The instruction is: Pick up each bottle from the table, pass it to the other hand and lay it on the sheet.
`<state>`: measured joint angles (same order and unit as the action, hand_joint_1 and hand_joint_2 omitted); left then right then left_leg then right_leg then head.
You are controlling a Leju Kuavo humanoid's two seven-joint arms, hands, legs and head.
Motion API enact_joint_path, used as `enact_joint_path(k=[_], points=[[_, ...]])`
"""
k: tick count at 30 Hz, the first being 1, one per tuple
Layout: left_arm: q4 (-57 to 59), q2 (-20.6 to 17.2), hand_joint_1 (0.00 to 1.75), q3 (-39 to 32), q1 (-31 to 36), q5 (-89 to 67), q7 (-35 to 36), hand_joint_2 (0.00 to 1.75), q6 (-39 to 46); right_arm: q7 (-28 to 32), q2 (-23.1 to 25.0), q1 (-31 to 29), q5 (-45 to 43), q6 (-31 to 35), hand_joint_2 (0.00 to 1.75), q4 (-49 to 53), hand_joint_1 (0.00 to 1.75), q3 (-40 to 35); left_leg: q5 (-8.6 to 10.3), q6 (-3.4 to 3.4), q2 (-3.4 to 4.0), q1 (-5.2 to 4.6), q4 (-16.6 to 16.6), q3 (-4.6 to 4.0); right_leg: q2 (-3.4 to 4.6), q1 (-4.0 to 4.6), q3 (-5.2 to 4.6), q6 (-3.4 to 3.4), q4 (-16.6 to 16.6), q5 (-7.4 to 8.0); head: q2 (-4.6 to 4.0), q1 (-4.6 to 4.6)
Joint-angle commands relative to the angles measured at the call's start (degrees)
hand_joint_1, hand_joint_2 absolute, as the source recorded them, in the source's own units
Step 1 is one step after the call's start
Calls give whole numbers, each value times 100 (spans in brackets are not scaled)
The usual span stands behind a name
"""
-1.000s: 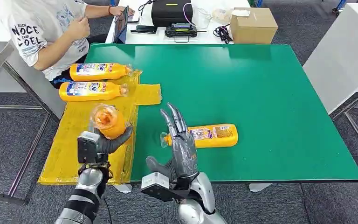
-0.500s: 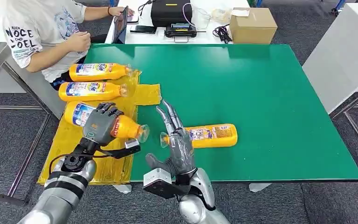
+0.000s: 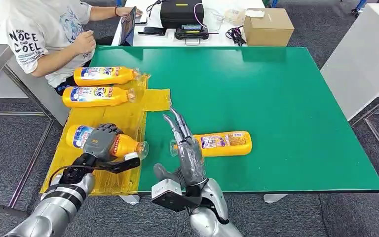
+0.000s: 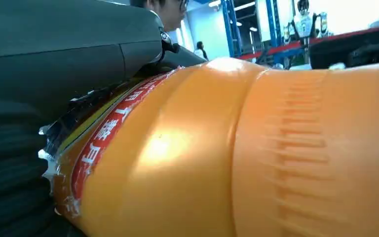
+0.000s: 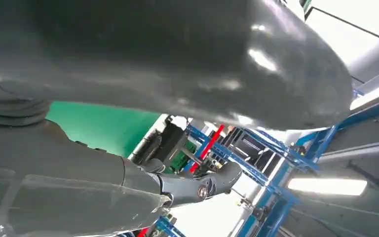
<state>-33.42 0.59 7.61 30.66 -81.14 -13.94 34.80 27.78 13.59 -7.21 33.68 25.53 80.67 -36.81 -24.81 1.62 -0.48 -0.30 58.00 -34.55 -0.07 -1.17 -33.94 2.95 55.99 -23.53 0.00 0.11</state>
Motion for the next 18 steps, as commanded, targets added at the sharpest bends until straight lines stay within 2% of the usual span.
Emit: enact_joint_path(k=[1,9,10,11,13,14,15,18], points=[[700,-189,175,1,258,180,-16,175,-269,1,-240,-39,-21,-82,0,-124,0,-26,-3,-6,5,5,-5,16,3,5,16,-8,-7,-1,0,0],[1008,-294,175,36,456,318,-40,175,-982,33,-194,-62,-75,-228,0,-256,0,14,-4,-7,10,6,-5,24,8,6,25,-9,-7,0,0,2],[1002,-303,106,74,463,286,-14,175,-1015,37,-188,-61,-85,-235,0,-245,0,27,-3,-7,9,5,-8,28,7,5,28,-9,-7,0,0,0],[1048,-286,0,84,492,320,-1,175,-1220,42,-189,-57,-129,-272,0,-234,0,55,-7,-12,15,11,-6,39,12,11,38,-15,-9,-1,0,0],[1065,-274,0,32,512,535,-204,175,-1641,46,-190,-67,-144,-316,0,-275,0,76,-7,-13,17,11,-6,45,14,12,42,-17,-7,-1,0,0],[1082,-278,0,-7,525,673,-347,0,-1861,50,-189,-83,-161,-348,0,-317,0,85,-5,-12,14,10,-8,48,11,11,45,-15,-7,0,0,0],[1072,-296,0,-92,516,942,-624,0,-2213,102,-183,-116,-225,-385,175,-384,0,92,-4,-10,14,8,-6,46,10,9,42,-11,-6,1,0,0],[1075,-405,0,-93,495,1376,-908,0,-2860,195,-157,-201,-309,-407,175,-555,0,96,0,-13,14,7,-9,49,13,7,45,-10,-3,2,0,0]])
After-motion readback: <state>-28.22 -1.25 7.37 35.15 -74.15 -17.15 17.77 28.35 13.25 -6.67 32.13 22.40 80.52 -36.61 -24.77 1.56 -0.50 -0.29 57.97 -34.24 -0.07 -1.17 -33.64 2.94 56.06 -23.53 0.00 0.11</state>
